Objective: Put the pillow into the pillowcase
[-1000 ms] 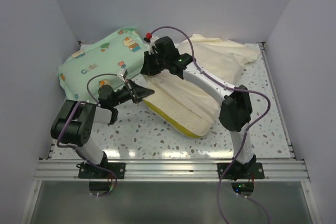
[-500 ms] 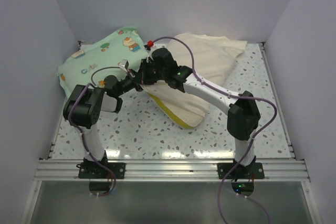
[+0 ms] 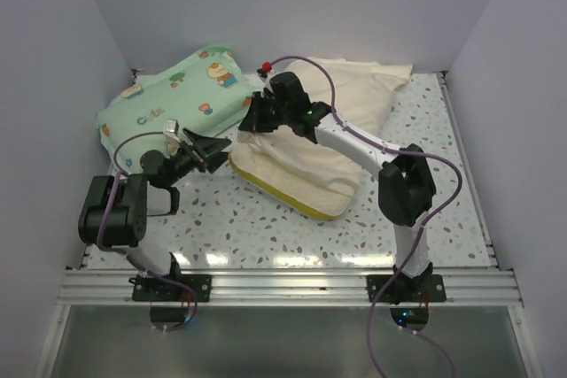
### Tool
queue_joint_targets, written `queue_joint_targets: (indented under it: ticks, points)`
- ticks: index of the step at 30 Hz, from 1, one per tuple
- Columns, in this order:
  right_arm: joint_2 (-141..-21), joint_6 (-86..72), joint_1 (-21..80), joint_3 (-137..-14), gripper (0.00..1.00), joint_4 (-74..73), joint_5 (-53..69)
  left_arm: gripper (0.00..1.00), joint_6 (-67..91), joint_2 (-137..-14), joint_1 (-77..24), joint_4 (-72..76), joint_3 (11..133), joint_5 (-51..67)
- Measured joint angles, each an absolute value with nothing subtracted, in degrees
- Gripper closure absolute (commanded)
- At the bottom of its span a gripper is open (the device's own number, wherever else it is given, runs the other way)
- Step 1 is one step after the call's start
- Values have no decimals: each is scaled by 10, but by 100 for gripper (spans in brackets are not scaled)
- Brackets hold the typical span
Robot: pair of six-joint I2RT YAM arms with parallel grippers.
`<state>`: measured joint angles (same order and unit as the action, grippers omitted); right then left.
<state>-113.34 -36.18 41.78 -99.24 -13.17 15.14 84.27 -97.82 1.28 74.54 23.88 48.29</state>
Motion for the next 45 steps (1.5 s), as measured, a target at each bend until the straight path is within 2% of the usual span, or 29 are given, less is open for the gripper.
queue_joint_targets:
  ticks: [2, 3, 5, 6, 10, 13, 16, 19, 22, 25, 29, 33, 40, 42, 44, 45]
  points:
    - [-1152, -355, 408, -999, 66, -129, 165, 7, 809, -912, 41, 743, 214, 513]
    - [-1160, -354, 405, -1002, 49, -128, 173, 6, 786, -877, 62, 735, 206, 531]
    - [-1170, -347, 404, -1005, 37, -128, 191, 3, 705, -792, 86, 667, 204, 565]
    - [-1171, -343, 405, -1005, 26, -132, 200, 1, 651, -749, 97, 614, 209, 582]
    - [-1153, -323, 396, -1007, 20, -149, 234, 0, 346, -649, 136, 289, 309, 611]
    - [-1079, -300, 364, -959, 21, -172, 250, 0, 72, -645, 124, 47, 417, 602]
    - [-931, -264, 289, -841, 31, -213, 256, 0, -145, -641, 40, -108, 477, 552]
    - [-798, -227, 187, -726, 35, -254, 252, 2, -284, -623, -112, -167, 471, 473]
    - [-728, -196, 87, -635, 36, -321, 257, 3, -387, -612, -293, -181, 433, 401]
    - [-736, -162, 38, -578, 41, -372, 263, 5, -441, -644, -426, -168, 406, 331]
    - [-782, -127, 27, -529, 36, -419, 291, 5, -474, -740, -531, -106, 408, 255]
    - [-825, -120, 23, -514, 31, -413, 324, 4, -479, -811, -572, -46, 421, 218]
    - [-864, -139, 18, -498, 36, -337, 353, 4, -490, -840, -587, 30, 434, 193]
    - [-883, -145, 18, -491, 49, -306, 359, 4, -492, -854, -587, 43, 443, 192]
    - [-896, -154, 18, -481, 65, -283, 370, 5, -493, -876, -589, 51, 456, 190]
    - [-902, -158, 18, -479, 81, -275, 375, 6, -493, -888, -590, 53, 463, 190]
